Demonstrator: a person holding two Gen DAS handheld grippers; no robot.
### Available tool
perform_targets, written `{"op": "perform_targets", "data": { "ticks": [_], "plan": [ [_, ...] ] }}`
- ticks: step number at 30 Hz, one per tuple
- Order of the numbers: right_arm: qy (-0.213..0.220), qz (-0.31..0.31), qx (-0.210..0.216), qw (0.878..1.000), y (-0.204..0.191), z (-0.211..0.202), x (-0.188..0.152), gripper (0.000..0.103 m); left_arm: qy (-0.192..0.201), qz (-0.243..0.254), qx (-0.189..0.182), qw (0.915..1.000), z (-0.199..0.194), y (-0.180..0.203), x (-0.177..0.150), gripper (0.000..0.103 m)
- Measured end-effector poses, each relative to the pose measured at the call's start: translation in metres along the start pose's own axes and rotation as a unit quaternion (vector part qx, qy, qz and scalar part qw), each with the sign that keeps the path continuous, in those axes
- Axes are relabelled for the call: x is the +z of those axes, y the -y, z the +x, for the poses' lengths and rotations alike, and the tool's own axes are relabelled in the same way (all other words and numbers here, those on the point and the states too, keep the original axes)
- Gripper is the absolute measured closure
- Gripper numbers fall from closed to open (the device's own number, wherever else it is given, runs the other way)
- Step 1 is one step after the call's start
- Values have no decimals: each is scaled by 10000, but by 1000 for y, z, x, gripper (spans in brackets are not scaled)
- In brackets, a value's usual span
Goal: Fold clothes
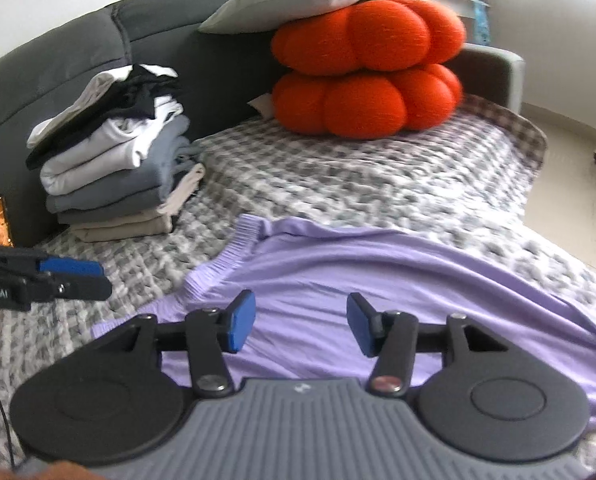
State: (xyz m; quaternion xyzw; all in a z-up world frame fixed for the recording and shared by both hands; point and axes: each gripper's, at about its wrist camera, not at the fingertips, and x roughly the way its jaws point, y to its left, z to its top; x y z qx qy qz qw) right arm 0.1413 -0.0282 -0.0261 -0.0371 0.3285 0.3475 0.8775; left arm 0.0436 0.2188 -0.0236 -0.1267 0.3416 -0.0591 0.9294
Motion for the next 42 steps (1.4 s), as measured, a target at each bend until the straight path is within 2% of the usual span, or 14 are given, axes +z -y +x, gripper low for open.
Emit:
{"op": "perform_targets", "data": {
  "ticks": [16, 25, 42],
  "plan": [
    [295, 293, -434, 9982, 61, -55, -22, 41, -146, 624, -298, 9975, 49, 94, 20, 47],
    [464, 551, -678, 9951, 105, -84, -35, 37, -173, 915, -436, 9947, 76, 142, 25, 39],
    [352, 586, -1326, 9888, 167, -117, -60, 33, -168, 1365, -713, 9879, 136, 212, 36, 36]
  ]
}}
